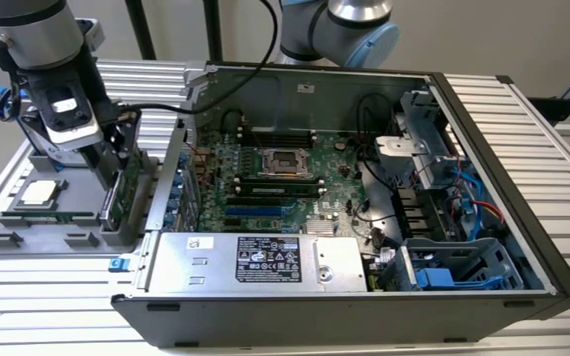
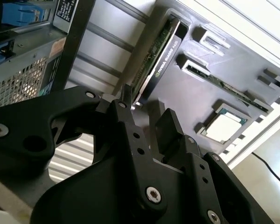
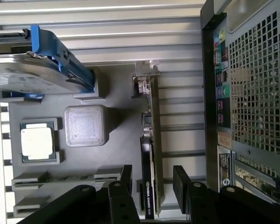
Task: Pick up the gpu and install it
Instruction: 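Pick up the gpu and move the gpu toward the slot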
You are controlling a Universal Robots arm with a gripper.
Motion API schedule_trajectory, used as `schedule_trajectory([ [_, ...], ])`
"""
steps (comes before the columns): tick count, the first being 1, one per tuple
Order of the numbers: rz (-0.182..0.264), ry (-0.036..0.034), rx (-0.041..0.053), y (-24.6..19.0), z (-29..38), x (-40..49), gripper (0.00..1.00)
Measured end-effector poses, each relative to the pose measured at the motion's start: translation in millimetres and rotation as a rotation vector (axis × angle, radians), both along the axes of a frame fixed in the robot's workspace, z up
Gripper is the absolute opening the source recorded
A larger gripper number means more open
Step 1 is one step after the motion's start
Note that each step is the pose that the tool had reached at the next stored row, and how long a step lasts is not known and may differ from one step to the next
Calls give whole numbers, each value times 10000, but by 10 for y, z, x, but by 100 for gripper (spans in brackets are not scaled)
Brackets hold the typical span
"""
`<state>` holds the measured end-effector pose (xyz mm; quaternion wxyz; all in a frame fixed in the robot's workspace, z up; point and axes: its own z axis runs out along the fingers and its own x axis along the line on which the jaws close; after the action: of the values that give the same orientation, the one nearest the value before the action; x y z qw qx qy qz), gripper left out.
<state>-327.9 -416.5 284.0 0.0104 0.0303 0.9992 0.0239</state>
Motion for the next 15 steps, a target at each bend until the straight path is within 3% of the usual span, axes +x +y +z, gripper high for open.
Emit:
schedule_trajectory([
  [15, 0, 1, 0, 0, -91, 0, 100],
])
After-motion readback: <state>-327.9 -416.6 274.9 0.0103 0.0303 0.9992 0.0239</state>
